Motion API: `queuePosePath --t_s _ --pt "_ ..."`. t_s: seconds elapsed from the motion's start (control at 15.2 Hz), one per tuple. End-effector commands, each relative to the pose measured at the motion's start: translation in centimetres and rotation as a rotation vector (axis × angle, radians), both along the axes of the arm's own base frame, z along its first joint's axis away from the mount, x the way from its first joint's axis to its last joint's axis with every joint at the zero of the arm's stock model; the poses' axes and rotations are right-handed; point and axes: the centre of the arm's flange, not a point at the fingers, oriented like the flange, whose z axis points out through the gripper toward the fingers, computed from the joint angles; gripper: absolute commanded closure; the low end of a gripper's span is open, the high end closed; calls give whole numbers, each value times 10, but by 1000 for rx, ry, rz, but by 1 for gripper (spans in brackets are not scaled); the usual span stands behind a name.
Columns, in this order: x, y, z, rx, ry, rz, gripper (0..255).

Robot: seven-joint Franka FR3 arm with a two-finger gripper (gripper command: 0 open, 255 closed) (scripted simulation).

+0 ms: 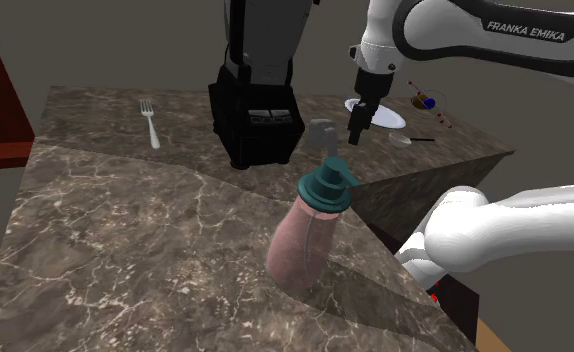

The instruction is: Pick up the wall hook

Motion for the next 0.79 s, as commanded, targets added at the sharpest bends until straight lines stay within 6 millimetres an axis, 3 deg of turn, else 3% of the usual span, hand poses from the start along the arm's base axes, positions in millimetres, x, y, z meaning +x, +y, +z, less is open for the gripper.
queuePosePath --t_s 0.0,0.53,0.73 --pt "0 0 0 0 0 0 0" --pt "83 -68 -1 85 -52 -139 0" --pt "83 -68 -17 85 -52 -139 0"
